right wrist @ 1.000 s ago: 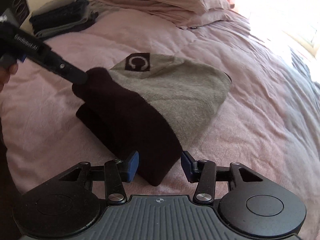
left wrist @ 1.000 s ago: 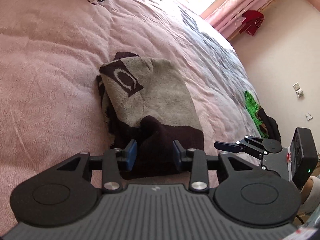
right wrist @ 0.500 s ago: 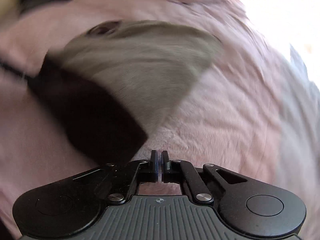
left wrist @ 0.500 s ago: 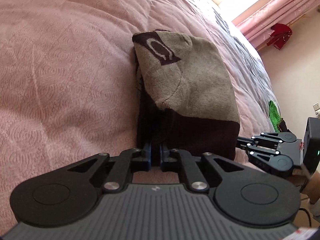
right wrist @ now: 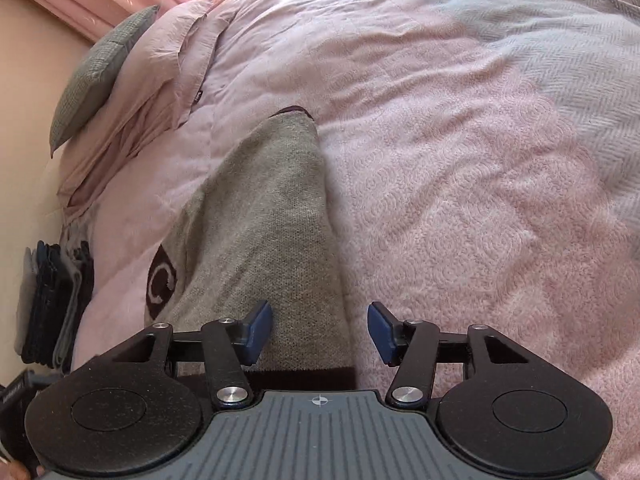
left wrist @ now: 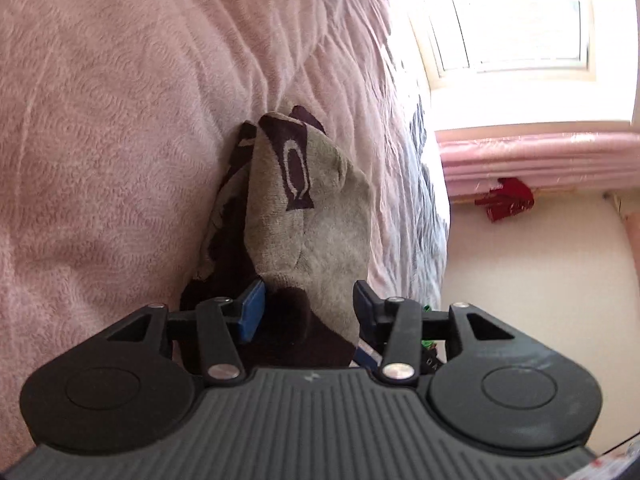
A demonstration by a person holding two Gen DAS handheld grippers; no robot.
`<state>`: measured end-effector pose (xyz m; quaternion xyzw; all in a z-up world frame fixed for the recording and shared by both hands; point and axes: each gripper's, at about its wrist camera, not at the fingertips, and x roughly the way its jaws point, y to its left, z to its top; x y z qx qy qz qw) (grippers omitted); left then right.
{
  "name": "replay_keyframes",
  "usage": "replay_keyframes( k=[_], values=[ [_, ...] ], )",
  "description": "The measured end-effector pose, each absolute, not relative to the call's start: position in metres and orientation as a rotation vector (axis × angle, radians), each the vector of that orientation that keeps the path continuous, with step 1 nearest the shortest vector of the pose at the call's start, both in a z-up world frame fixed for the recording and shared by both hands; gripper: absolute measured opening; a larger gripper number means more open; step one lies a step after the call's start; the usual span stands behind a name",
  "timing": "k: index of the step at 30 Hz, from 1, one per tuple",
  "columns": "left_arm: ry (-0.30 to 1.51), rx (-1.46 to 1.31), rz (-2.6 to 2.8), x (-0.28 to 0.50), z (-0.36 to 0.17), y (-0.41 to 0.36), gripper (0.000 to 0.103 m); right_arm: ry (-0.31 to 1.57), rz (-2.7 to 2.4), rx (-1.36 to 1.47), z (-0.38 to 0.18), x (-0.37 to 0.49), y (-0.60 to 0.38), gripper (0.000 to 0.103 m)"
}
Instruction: Fold large clothes
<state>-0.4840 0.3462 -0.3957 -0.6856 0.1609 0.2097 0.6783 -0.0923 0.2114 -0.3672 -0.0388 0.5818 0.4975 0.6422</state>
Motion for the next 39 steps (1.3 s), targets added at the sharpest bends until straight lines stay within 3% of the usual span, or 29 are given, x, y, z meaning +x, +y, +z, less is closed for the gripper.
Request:
replay_keyframes(
  k=[1,4,5,8,12,15,19,22,25,30,32,39],
  values=[
    [0.345,-1.575,0.477,-0.484,-0.401,0.348,0.036,1.320,1.140,-0.099,-0.368,-0.093,0.212,0.051],
    [0.366,-1.619,0.502,-0.482,-0.411,0.352,0.005,1.295,1.164,-0.138,-0.367,-0.096,0.208,0.051],
    [0.388,-1.595,0.516,-0.480,-0.412,0.351,0.004,1.291,1.177,-0.150,-0.368,-0.097,0.206,0.051],
    [0.482,-1.424,0.571,-0.472,-0.401,0.348,0.003,1.248,1.212,-0.237,-0.369,-0.103,0.209,0.051],
    [0.676,-0.943,0.638,-0.446,-0.368,0.330,0.003,1.057,1.314,-0.492,-0.361,-0.128,0.223,0.051],
    [0.744,-0.800,0.617,-0.435,-0.366,0.321,0.004,1.072,1.317,-0.523,-0.366,-0.127,0.231,0.051],
    [0.734,-0.936,0.566,-0.444,-0.374,0.329,0.008,1.197,1.303,-0.431,-0.360,-0.107,0.233,0.051],
    [0.610,-1.145,0.540,-0.464,-0.372,0.352,0.032,1.236,1.292,-0.356,-0.354,-0.088,0.234,0.051],
    [0.549,-1.200,0.584,-0.469,-0.374,0.377,0.038,1.261,1.242,-0.248,-0.354,-0.066,0.239,0.051],
    [0.588,-1.204,0.583,-0.433,-0.395,0.406,0.037,1.327,1.218,-0.153,-0.372,-0.049,0.257,0.051],
    [0.602,-1.136,0.568,-0.419,-0.397,0.406,0.004,1.319,1.223,-0.179,-0.377,-0.052,0.260,0.051],
    [0.722,-0.836,0.666,-0.406,-0.403,0.389,0.008,1.223,1.237,-0.317,-0.375,-0.067,0.267,0.051]
  ],
)
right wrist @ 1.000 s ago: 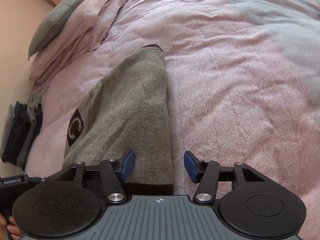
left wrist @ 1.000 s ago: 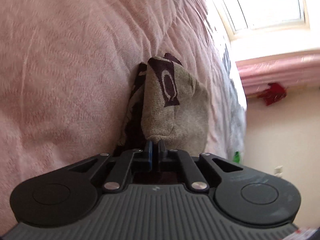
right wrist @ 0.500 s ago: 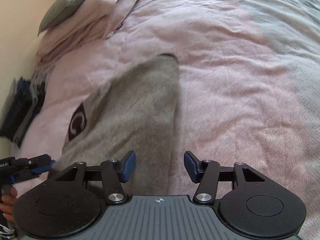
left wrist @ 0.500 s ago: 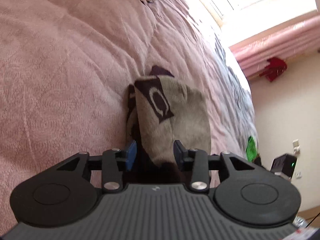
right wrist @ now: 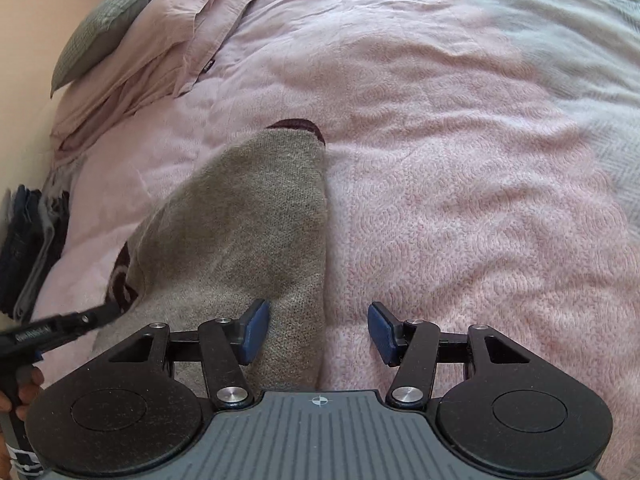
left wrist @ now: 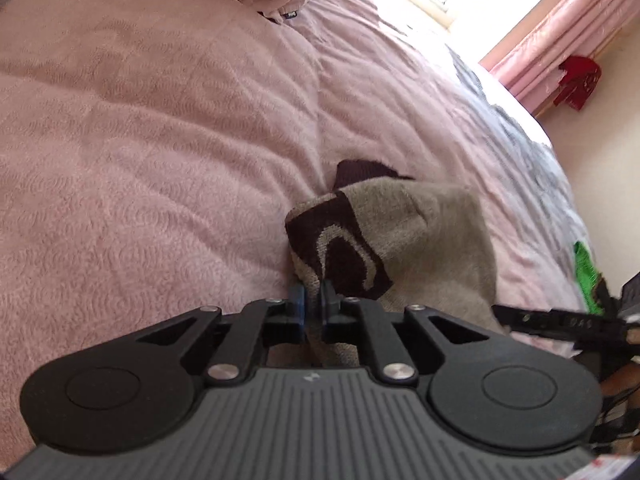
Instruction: Fold large clothes
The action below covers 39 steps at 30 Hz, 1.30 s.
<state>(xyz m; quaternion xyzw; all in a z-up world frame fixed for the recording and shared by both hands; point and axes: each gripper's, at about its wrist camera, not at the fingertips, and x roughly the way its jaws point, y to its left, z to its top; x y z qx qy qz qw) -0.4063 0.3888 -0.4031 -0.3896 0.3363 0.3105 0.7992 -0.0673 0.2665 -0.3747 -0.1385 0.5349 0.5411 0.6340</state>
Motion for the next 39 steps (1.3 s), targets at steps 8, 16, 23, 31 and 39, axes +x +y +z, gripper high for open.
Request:
replay_keyframes(
  k=[8,16,23,31,39],
  values=[
    [0.730,-0.783,0.786,-0.406,-0.331,0.346,0.009,1.093,1.309,-0.515,-0.326,-0.104,0.247,0.051],
    [0.826,-0.765,0.745,-0.375,-0.346,0.300,0.010,1.080,1.366,-0.628,-0.335,-0.129,0.249,0.051],
    [0.807,-0.768,0.851,-0.384,-0.355,0.282,0.008,1.121,1.391,-0.588,-0.338,-0.114,0.246,0.051],
    [0.439,-1.314,0.912,-0.449,-0.348,0.245,0.063,1.330,1.262,-0.305,-0.338,-0.052,0.189,0.051],
    [0.188,-1.626,1.007,-0.444,-0.434,0.215,0.065,1.418,1.087,-0.216,-0.355,0.008,0.159,0.051]
  ],
)
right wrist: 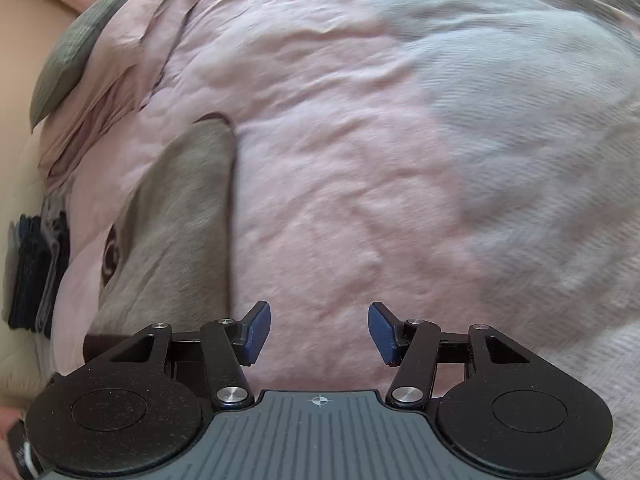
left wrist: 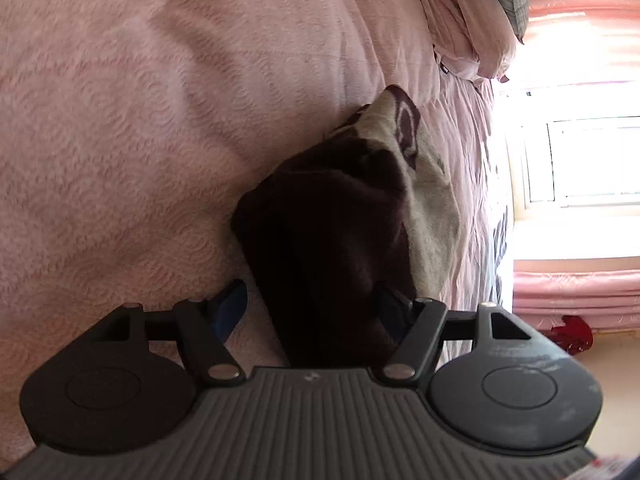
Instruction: Fold large clothes
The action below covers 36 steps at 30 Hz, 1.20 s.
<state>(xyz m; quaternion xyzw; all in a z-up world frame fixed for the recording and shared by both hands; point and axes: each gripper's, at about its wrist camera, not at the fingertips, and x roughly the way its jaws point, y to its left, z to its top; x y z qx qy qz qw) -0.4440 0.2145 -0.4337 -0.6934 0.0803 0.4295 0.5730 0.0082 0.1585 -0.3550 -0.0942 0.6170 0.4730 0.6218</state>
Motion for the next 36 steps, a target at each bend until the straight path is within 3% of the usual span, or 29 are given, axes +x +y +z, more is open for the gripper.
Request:
replay_keyframes(
  k=[3,4,5,7,11,17,22,24,25,26,28,30,33,36],
  values=[
    [0.155,-1.577,1.021,-0.435,-0.443,0.215,0.065,1.414,1.079,-0.217,-0.356,0.017,0.157,0.051],
    [0.145,-1.567,1.025,-0.432,-0.443,0.217,0.059,1.412,1.082,-0.217,-0.357,0.019,0.158,0.051],
    [0.138,-1.558,1.028,-0.430,-0.444,0.220,0.041,1.411,1.089,-0.218,-0.358,0.019,0.159,0.051],
    [0.155,-1.514,1.034,-0.428,-0.439,0.225,0.020,1.412,1.101,-0.234,-0.360,0.020,0.164,0.051],
    [0.238,-1.336,1.013,-0.433,-0.402,0.231,0.014,1.404,1.171,-0.255,-0.358,0.020,0.177,0.051],
    [0.275,-1.187,1.124,-0.488,-0.344,0.252,0.013,1.439,1.301,-0.353,-0.352,0.020,0.203,0.051],
    [0.389,-1.061,1.244,-0.536,-0.326,0.288,0.013,1.425,1.584,-0.483,-0.342,-0.001,0.251,0.052],
    [0.413,-1.052,1.244,-0.543,-0.331,0.302,0.014,1.417,1.689,-0.505,-0.343,-0.016,0.281,0.056],
    [0.434,-1.058,1.244,-0.542,-0.337,0.308,0.015,1.431,1.744,-0.518,-0.347,-0.027,0.299,0.065],
    [0.434,-1.075,1.239,-0.542,-0.342,0.309,0.018,1.447,1.804,-0.531,-0.352,-0.037,0.318,0.072],
    [0.414,-1.107,1.261,-0.548,-0.351,0.299,0.024,1.446,1.893,-0.556,-0.362,-0.056,0.350,0.075],
    [0.354,-1.156,1.272,-0.556,-0.356,0.290,0.027,1.494,1.954,-0.595,-0.379,-0.073,0.381,0.076],
    [0.290,-1.214,1.275,-0.569,-0.357,0.276,0.040,1.656,1.986,-0.632,-0.413,-0.095,0.412,0.076],
    [0.295,-1.231,1.232,-0.572,-0.359,0.271,0.050,1.667,2.052,-0.683,-0.434,-0.114,0.427,0.077]
  ],
)
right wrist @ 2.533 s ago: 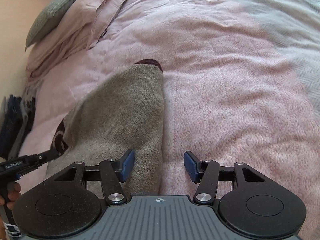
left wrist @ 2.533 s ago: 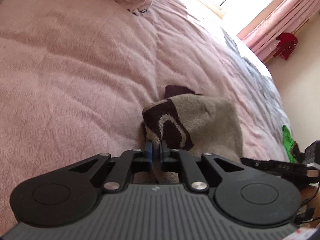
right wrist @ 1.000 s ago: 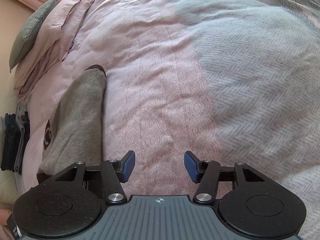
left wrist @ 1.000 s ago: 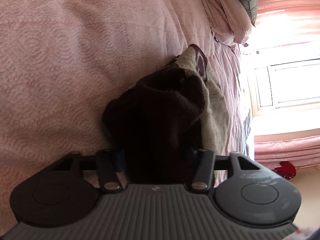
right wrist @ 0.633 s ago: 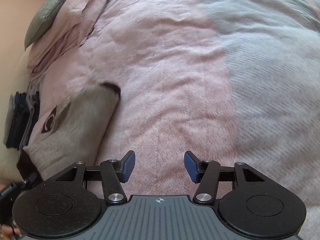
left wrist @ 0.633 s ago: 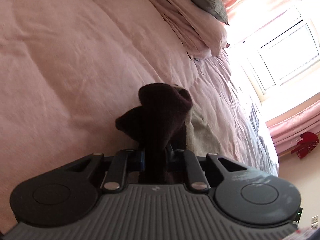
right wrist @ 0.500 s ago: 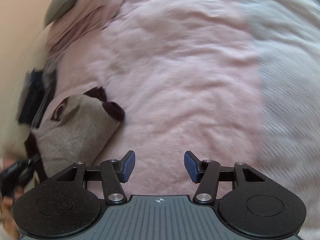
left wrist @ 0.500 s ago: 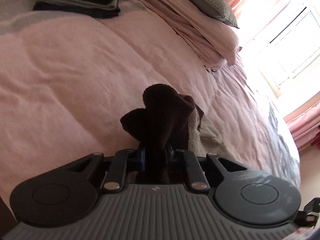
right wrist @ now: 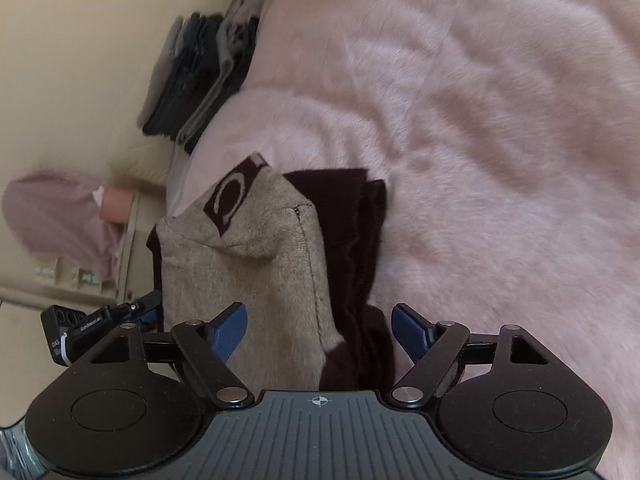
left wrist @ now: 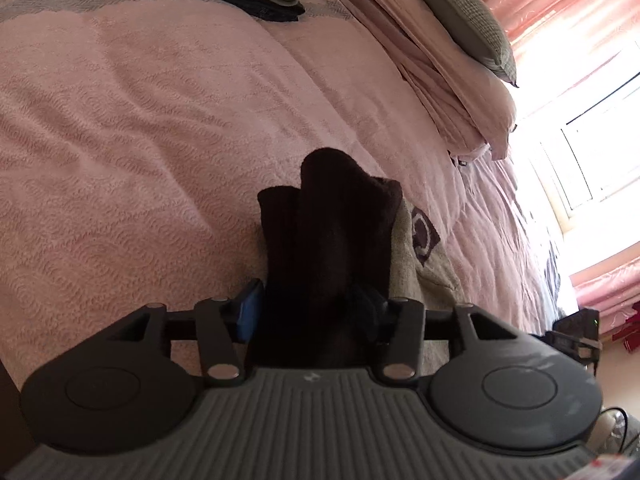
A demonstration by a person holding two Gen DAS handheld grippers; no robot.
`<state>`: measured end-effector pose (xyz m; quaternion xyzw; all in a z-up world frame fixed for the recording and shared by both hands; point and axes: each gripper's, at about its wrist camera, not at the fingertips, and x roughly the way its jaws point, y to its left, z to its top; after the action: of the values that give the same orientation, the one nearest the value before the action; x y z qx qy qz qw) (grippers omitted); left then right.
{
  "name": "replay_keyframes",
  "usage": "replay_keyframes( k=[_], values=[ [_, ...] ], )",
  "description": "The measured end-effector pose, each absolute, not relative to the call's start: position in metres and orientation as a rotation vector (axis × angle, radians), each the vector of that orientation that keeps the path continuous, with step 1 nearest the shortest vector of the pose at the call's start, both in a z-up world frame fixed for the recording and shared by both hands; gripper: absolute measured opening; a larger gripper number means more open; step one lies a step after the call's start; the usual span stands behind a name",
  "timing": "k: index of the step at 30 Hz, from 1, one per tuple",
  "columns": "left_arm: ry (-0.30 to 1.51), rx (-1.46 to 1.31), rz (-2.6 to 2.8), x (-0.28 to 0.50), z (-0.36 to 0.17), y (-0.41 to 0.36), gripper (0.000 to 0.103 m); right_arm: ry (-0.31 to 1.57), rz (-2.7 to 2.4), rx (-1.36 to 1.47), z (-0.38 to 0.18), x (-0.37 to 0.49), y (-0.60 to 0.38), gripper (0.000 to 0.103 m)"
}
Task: Fold large clothes
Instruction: 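Grasp the folded sweater with both grippers and carry it to the clothes stack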
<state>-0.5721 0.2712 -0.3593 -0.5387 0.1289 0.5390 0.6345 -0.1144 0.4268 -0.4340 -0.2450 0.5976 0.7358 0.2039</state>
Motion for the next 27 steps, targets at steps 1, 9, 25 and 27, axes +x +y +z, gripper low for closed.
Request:
replay_keyframes(
  k=[1,9,25,27],
  values=[
    [0.308,-1.232,1.210,-0.571,-0.360,0.271,0.054,1.666,2.059,-0.693,-0.442,-0.119,0.432,0.077],
    [0.232,-1.320,1.120,-0.581,-0.390,0.280,0.060,1.842,2.193,-0.678,-0.483,-0.143,0.463,0.076],
    [0.265,-1.263,1.071,-0.577,-0.394,0.292,0.014,1.837,2.109,-0.507,-0.483,-0.140,0.425,0.018],
    [0.294,-1.227,1.075,-0.573,-0.383,0.292,0.012,1.828,2.082,-0.471,-0.468,-0.137,0.420,0.017]
  ],
)
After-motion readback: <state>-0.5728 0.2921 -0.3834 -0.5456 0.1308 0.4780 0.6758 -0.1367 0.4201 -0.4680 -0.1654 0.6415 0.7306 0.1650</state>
